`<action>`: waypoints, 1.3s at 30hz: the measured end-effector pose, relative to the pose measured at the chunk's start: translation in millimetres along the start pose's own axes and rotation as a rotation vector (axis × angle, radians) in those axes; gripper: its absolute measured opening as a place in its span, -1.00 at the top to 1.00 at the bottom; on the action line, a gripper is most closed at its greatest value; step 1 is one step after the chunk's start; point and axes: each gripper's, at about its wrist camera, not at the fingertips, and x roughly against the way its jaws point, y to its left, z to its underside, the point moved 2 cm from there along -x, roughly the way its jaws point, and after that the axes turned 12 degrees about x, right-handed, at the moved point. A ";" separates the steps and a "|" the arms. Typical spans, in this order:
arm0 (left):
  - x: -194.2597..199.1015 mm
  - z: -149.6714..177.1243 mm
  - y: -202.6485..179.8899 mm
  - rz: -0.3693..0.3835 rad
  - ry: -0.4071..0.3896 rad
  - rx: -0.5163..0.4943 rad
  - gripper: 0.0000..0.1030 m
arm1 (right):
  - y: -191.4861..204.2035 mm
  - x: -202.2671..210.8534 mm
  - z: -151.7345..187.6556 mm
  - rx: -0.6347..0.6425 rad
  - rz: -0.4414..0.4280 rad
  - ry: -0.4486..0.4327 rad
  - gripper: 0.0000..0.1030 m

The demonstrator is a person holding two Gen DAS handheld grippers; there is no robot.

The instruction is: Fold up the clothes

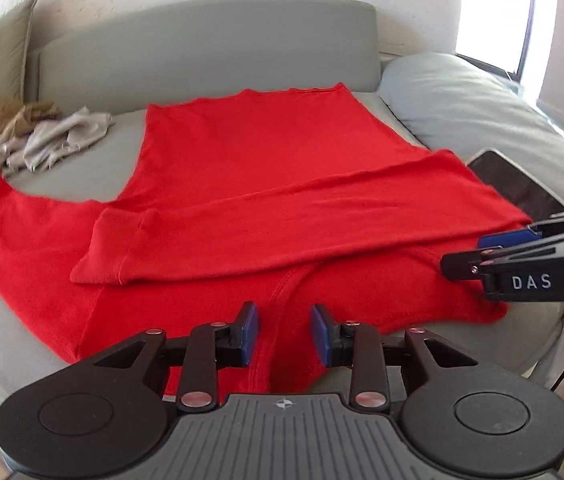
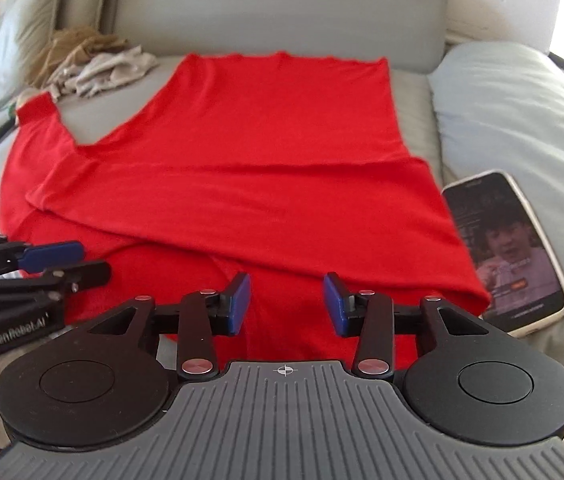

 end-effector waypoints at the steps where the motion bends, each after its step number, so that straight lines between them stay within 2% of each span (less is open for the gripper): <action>1: 3.2 1.0 -1.1 -0.010 0.029 0.001 0.37 | 2.3 -3.3 2.8 -0.006 -0.013 0.021 0.03; 4: 14.2 6.9 10.2 0.059 0.170 0.112 0.29 | 6.0 7.2 14.6 0.026 -0.037 0.055 -0.06; 5: 21.9 6.0 17.2 0.098 0.176 0.152 0.30 | 5.9 11.2 17.3 0.031 -0.049 0.079 -0.06; 6: 30.3 3.0 26.5 0.144 0.170 0.205 0.30 | 2.4 15.9 16.3 0.007 -0.077 0.097 -0.07; 8: 49.3 -10.7 54.6 0.245 0.110 0.350 0.22 | -4.8 25.7 13.6 -0.045 -0.134 0.128 -0.07; 9: 58.4 -20.2 73.1 0.261 0.056 0.425 0.19 | -10.2 32.7 7.7 -0.093 -0.172 0.098 -0.07; 11: 72.3 -38.7 114.7 0.239 -0.074 0.565 0.05 | -19.7 48.8 -7.3 -0.187 -0.232 0.017 -0.10; 13: 74.7 -50.3 159.3 0.171 -0.202 0.699 -0.04 | -25.6 65.5 -27.4 -0.257 -0.271 -0.102 -0.33; 14: 72.7 -55.1 182.4 0.134 -0.249 0.780 -0.04 | -26.8 72.0 -37.6 -0.279 -0.291 -0.155 -0.59; 15: 65.4 -58.5 206.4 0.095 -0.269 0.884 -0.03 | -26.8 76.8 -46.5 -0.294 -0.309 -0.196 -0.72; 17: 46.9 -63.6 249.5 0.003 -0.281 1.073 -0.01 | -25.1 81.6 -64.2 -0.318 -0.346 -0.249 -0.72; 19: 25.7 -65.9 286.0 -0.063 -0.249 1.225 -0.01 | -19.8 82.2 -76.1 -0.331 -0.371 -0.273 -0.72; 20: 15.5 -64.1 301.0 -0.060 -0.228 1.290 -0.03 | -16.9 81.3 -79.8 -0.331 -0.381 -0.273 -0.72; 24: -20.9 -41.5 346.4 0.142 -0.170 1.510 -0.14 | -0.4 77.6 -90.8 -0.296 -0.390 -0.261 -0.72; 26: -30.7 -40.4 362.5 0.214 -0.163 1.561 -0.17 | 5.3 75.2 -95.5 -0.291 -0.386 -0.266 -0.72; 32: -67.5 -53.9 392.0 0.305 -0.184 1.716 -0.03 | 18.0 61.3 -109.5 -0.314 -0.413 -0.249 -0.72; 35: -88.6 -58.8 409.7 0.358 -0.263 1.765 0.14 | 21.6 61.0 -113.1 -0.298 -0.409 -0.241 -0.71; 36: -95.1 -58.9 414.6 0.378 -0.294 1.778 0.27 | 21.7 61.6 -113.6 -0.293 -0.401 -0.240 -0.71; 39: -110.7 -68.7 422.5 0.431 -0.352 1.737 0.31 | 20.7 63.3 -114.5 -0.280 -0.371 -0.237 -0.71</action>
